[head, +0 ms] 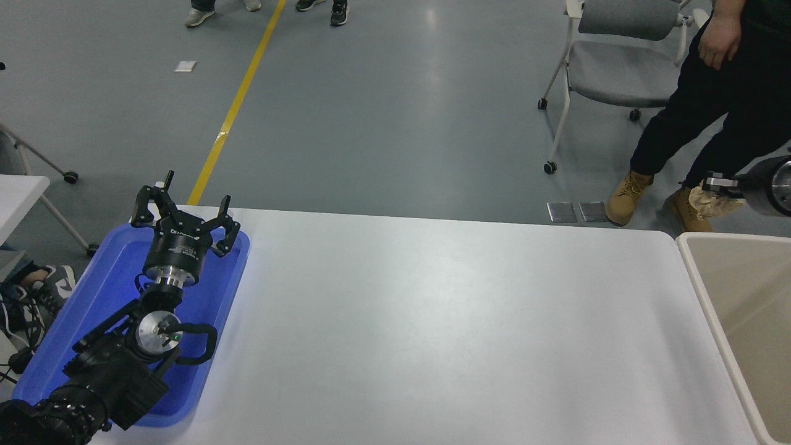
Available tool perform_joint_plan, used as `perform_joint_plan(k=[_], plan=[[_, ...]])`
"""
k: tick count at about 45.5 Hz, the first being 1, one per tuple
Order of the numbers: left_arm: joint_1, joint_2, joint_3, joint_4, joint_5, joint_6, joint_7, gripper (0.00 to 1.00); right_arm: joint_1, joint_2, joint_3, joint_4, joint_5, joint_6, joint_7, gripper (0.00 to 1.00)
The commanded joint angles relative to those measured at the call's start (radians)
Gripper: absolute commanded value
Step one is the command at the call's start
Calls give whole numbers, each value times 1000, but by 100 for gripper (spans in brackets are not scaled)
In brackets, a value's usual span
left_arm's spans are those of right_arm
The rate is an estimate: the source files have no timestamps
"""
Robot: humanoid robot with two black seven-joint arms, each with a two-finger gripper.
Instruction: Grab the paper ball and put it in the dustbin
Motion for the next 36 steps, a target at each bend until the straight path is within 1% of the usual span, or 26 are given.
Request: perform_joint_plan(k=[1, 7, 16, 29, 36], plan=[[-1, 0, 0, 0, 0, 0, 0, 100, 160, -45, -17, 20, -50, 152, -1, 0], [0, 0, 0, 0, 0, 0, 0, 100, 251, -57, -29, 19, -56, 244, -1, 0], [0, 0, 0, 0, -1, 0, 0, 100, 341, -57, -64, 19, -56, 316, -1, 0], [0, 0, 0, 0, 0, 0, 0, 100, 340, -57, -72, 10, -59, 318, -1, 0], [0, 0, 0, 0, 0, 0, 0, 100, 245, -57, -72, -87, -60, 296, -2, 0]])
